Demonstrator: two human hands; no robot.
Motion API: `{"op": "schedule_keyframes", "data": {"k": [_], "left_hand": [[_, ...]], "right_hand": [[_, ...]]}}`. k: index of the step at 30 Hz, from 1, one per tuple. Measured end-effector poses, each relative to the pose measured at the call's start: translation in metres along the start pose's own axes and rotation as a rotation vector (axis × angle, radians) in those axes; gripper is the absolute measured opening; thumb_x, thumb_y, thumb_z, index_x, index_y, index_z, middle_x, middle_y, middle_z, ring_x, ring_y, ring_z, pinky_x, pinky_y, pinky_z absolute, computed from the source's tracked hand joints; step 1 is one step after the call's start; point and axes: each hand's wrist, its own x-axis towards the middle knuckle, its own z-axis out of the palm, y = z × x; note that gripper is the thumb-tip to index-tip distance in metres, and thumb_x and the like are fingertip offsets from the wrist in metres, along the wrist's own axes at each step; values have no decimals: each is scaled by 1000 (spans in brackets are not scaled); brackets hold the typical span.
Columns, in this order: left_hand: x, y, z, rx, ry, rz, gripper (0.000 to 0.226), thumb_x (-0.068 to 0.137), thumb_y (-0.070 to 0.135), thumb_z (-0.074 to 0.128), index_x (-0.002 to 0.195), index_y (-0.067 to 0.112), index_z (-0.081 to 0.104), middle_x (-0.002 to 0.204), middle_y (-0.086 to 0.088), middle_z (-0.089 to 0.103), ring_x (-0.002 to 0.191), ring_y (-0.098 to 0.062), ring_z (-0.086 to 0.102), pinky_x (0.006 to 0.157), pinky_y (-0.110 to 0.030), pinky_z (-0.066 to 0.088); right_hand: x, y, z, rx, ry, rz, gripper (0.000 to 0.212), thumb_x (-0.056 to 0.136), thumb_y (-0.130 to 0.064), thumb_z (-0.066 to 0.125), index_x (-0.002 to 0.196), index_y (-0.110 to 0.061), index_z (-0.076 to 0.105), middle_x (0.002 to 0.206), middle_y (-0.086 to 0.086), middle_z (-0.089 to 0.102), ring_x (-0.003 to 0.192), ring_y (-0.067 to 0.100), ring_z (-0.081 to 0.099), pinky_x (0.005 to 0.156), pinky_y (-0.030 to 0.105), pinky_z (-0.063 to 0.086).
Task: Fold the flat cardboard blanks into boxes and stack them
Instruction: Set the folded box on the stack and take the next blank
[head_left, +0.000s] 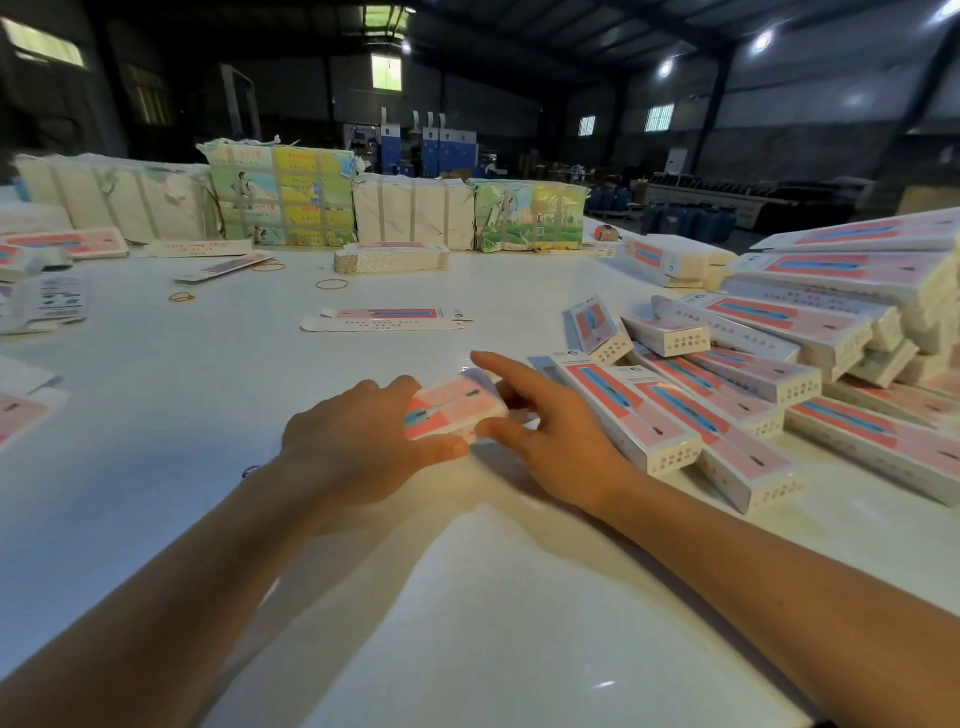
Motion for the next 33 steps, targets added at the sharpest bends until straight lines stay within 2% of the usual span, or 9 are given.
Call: {"op": "schedule_keyframes", "data": {"k": [4,7,12,14,18,21,26,29,33], "left_hand": [[-3,0,4,22,80,24,80,51,89,13,109,37,35,99,13,49,83,-11,53,59,-25,41],[-5,-1,0,19,149,24,68,55,89,15,97,39,30,94,16,51,69,-8,51,51,-20,33],[-6,-7,-4,42,271,-29,70,55,89,11,94,35,33,90,12,54,72,-11,53,55,-25,35],[-8,-3,-1,38,269,-27,66,62,87,17,96,34,35,92,11,55,73,-11,51,56,-26,35],[-10,4,2,79,296,-12,77,60,84,16,110,31,41,104,11,56,77,-9,48,59,-25,37],[-12,6,7,152,358,33,83,59,84,12,113,29,42,103,10,57,77,-9,50,55,-22,39],[-12,6,13,228,447,89,80,64,82,14,112,26,45,99,8,59,78,-11,57,54,-21,39],[-11,7,12,236,467,110,80,65,81,15,112,24,47,99,6,60,77,-12,57,54,-21,37],[-15,13,10,299,464,137,80,66,80,14,114,24,48,102,6,60,80,-13,56,56,-22,35]], "right_hand": [[-1,1,-2,16,38,-6,55,88,-4,62,123,-41,44,100,4,64,89,8,59,80,13,46],[1,4,-5,-42,127,-17,51,87,-8,65,128,-31,48,101,-4,61,93,4,56,84,12,45],[7,7,-14,-20,420,104,25,88,-14,64,112,-22,63,97,-5,63,86,4,58,78,20,49],[8,6,-11,14,383,125,16,89,-14,63,98,-27,67,92,-10,64,83,3,60,76,24,49],[6,3,-4,45,303,144,32,88,-8,62,74,-35,69,72,-12,65,64,3,58,64,24,50],[6,5,-1,150,304,195,24,91,-2,56,97,-19,72,59,-8,65,50,1,53,50,15,44],[4,9,4,241,257,260,43,94,-5,51,135,-16,49,58,-11,63,54,0,57,52,14,47],[5,9,2,325,240,300,49,92,-10,57,138,-23,44,60,-10,59,56,0,56,54,16,47],[5,8,2,294,170,296,33,92,-11,58,121,-26,54,56,-9,57,52,0,51,49,14,43]]}}
